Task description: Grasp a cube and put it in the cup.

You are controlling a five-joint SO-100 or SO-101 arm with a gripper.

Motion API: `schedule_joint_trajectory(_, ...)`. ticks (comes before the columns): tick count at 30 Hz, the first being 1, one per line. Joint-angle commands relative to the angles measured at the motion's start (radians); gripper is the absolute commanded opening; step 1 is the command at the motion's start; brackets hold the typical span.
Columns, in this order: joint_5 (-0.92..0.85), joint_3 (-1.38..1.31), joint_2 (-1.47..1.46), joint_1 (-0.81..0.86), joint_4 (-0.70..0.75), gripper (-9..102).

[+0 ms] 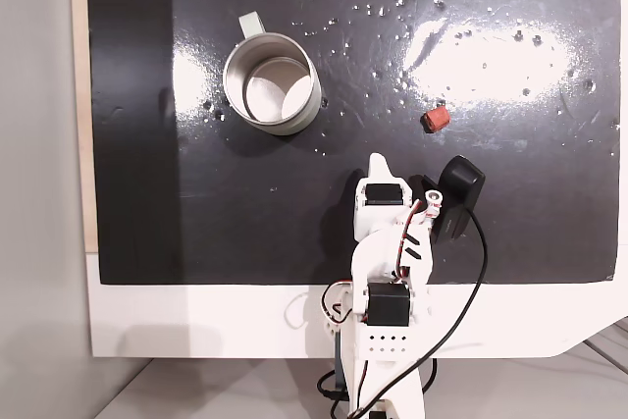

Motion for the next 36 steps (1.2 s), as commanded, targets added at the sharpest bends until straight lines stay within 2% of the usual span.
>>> schedule_joint_trajectory(1, -0.008, 0.021, 0.006, -0.025, -0.104, 0)
schedule_joint_trajectory(22, -0.018, 0.018, 0.008, -0.029, -0.101, 0)
schedule_joint_trajectory(36, -0.091, -0.199, 0.006, 0.028, 0.043, 0)
